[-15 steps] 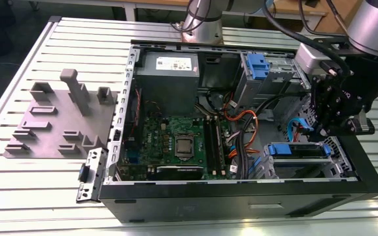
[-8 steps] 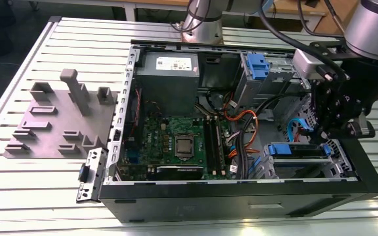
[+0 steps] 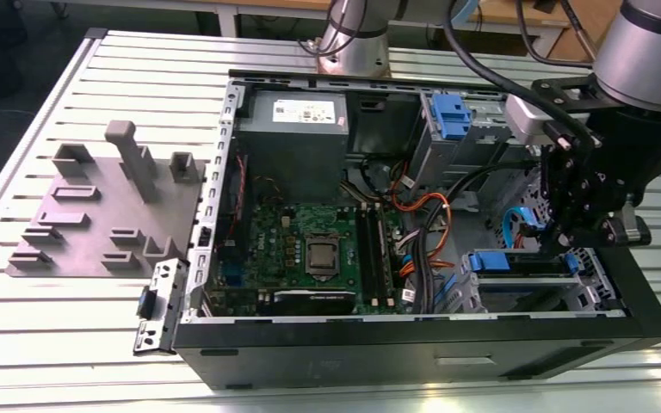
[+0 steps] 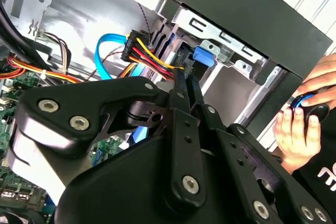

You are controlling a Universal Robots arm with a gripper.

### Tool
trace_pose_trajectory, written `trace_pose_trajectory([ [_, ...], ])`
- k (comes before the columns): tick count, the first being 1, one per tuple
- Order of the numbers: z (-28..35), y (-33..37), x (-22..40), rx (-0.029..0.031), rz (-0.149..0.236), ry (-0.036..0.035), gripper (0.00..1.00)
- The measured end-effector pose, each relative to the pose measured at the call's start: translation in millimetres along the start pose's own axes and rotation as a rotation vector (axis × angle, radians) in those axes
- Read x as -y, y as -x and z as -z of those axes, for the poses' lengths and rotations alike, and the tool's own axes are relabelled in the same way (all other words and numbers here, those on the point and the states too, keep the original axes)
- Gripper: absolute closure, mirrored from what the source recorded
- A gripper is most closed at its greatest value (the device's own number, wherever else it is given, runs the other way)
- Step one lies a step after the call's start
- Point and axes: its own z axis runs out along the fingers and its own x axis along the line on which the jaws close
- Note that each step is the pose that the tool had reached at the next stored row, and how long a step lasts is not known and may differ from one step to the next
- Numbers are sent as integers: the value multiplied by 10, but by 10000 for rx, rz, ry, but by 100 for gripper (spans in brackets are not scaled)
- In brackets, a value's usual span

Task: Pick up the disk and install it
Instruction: 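Insert the first disk wire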

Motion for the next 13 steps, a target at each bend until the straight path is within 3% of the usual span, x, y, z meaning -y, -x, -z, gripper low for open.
trace_pose_trajectory([
  [13, 0, 0, -1, 22, -4, -1, 84],
])
